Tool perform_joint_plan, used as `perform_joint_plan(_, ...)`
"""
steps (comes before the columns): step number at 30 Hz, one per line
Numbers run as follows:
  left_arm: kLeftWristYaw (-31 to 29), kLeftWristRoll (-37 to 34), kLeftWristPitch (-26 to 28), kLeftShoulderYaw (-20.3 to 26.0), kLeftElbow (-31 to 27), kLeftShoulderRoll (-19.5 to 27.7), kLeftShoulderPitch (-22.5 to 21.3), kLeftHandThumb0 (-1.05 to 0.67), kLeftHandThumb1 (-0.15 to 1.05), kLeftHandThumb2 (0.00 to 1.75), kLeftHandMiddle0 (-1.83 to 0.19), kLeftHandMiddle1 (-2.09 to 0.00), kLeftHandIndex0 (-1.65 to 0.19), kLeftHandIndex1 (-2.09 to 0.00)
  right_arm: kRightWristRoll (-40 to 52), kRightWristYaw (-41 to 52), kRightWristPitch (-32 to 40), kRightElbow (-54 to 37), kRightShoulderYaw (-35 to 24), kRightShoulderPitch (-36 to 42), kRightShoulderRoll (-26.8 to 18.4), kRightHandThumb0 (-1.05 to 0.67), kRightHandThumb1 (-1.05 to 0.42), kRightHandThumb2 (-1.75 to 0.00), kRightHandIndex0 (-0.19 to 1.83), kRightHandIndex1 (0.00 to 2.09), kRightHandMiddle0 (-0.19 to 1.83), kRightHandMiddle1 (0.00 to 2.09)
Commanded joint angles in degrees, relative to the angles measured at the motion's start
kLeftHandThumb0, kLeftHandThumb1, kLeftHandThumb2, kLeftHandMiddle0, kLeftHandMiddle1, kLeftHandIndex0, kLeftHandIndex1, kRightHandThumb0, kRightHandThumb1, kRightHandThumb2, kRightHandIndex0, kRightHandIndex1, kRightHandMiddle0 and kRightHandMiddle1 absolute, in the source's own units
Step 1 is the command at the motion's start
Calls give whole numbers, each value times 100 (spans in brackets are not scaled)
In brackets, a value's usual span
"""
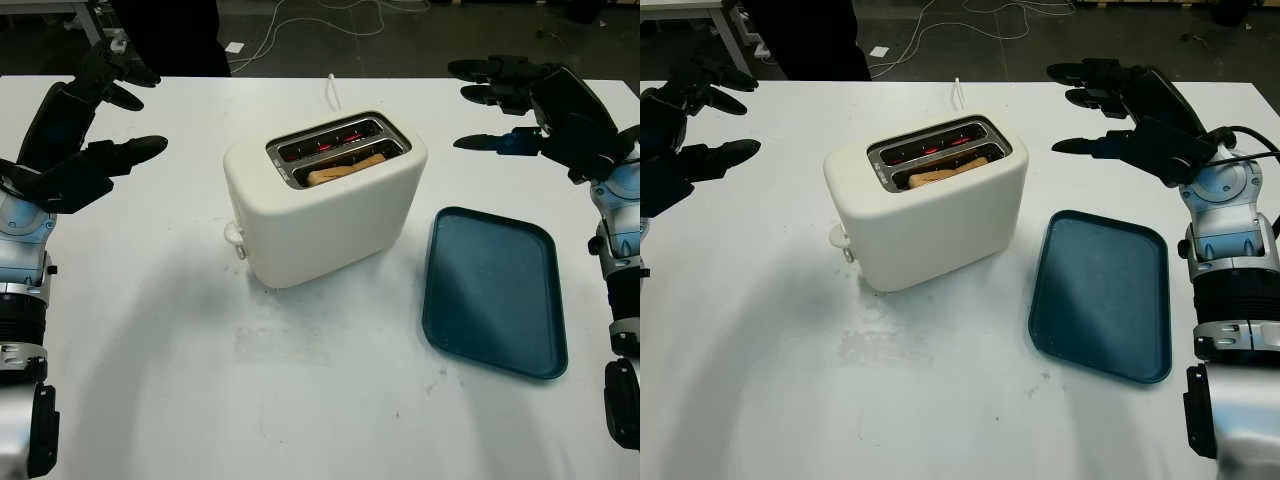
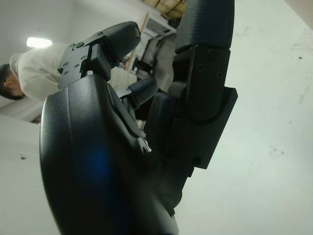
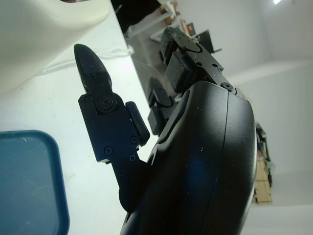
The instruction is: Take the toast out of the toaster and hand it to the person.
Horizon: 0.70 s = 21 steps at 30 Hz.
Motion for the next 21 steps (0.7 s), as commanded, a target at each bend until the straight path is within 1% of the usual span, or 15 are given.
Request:
perform_joint_plan(1,-13,-37,-21,31,-34,65,54,-105,92,28,0,-149,0,-130,39,-22,29,-41,9,-49,38,-39,-73,0,55,0,53,0)
perform_joint_plan(5,-19,-34,-65,27,-8,71,43,-105,92,28,0,-148,0,-129,27,-17,-41,-31,19,-49,29,-38,-73,0,55,0,53,0)
perform_joint_plan(8,1,-14,-102,23,17,75,36,-105,92,29,0,-148,0,-129,34,-9,43,-74,17,-43,32,-38,-73,0,55,0,52,0)
perform_joint_plan(16,-5,-6,-54,20,3,83,38,-105,92,30,0,-148,0,-129,48,3,11,-63,16,-49,41,-36,-73,0,55,0,52,0)
perform_joint_plan(19,26,37,-30,11,-37,92,52,-105,92,31,0,-149,0,-129,101,30,180,-139,-4,-39,61,-37,-73,0,53,0,51,0)
perform_joint_plan(21,18,24,-45,14,-29,88,47,-105,92,30,0,-150,0,-129,114,44,156,-117,-8,-41,60,-38,-73,0,53,0,51,0)
